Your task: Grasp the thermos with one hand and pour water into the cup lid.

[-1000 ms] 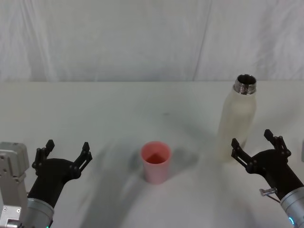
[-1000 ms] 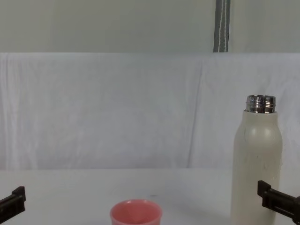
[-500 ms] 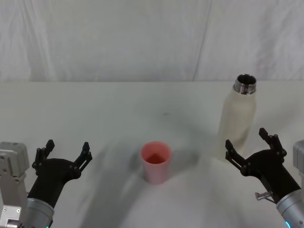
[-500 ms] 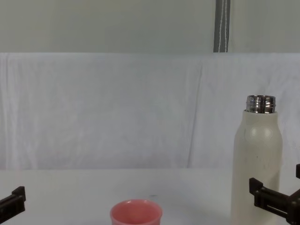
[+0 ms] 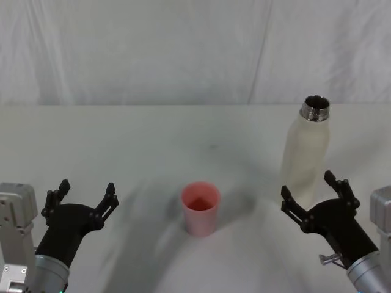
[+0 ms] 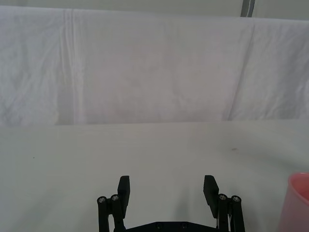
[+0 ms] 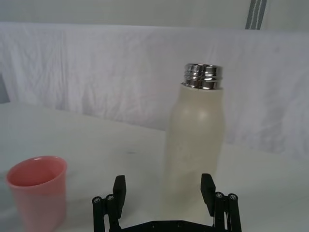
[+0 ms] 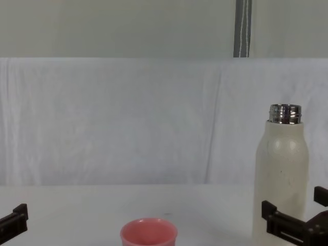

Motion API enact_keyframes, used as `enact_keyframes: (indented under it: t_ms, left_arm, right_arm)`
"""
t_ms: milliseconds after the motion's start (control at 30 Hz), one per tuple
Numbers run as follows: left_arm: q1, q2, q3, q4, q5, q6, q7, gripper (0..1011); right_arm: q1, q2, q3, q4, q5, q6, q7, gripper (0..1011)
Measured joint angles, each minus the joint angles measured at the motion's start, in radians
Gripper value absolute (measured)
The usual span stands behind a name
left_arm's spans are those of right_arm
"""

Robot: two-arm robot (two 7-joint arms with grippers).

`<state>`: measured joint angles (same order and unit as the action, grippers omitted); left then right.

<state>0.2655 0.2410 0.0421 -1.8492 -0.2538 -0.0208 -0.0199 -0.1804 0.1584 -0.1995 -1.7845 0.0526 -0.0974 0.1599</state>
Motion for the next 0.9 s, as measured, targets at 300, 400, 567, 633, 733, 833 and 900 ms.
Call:
enact_keyframes:
  t_ms: [300, 400, 567, 633, 733, 833, 900]
  left_arm:
    - [0.000, 0.000, 0.000, 0.000, 0.000, 0.000, 0.000, 1001]
    - [0.000, 0.000, 0.000, 0.000, 0.000, 0.000, 0.000, 1001]
    - [0.000, 0.000, 0.000, 0.000, 0.000, 0.000, 0.000, 1001]
    - [0.000, 0.000, 0.000, 0.000, 0.000, 0.000, 0.000, 1001]
    - [0.000, 0.000, 0.000, 0.000, 0.000, 0.000, 0.000, 1001]
    - [0.000, 0.000, 0.000, 0.000, 0.000, 0.000, 0.000, 1001]
    - [0.000, 0.000, 0.000, 0.000, 0.000, 0.000, 0.000, 1001]
  right_arm:
    - [0.001, -0.005, -0.010, 0.015, 0.005, 0.001, 0.010, 1001]
    - [0.002, -0.004, -0.011, 0.019, 0.008, 0.001, 0.013, 1001]
    - [0.002, 0.000, -0.012, 0.027, 0.018, -0.001, 0.023, 1001]
    - [0.002, 0.002, -0.013, 0.028, 0.020, -0.002, 0.026, 1001]
    - [0.003, 0.006, -0.013, 0.028, 0.021, -0.003, 0.028, 1001]
    - [0.003, 0.007, -0.013, 0.028, 0.022, -0.003, 0.029, 1001]
    - [0.003, 0.007, -0.013, 0.028, 0.022, -0.003, 0.029, 1001]
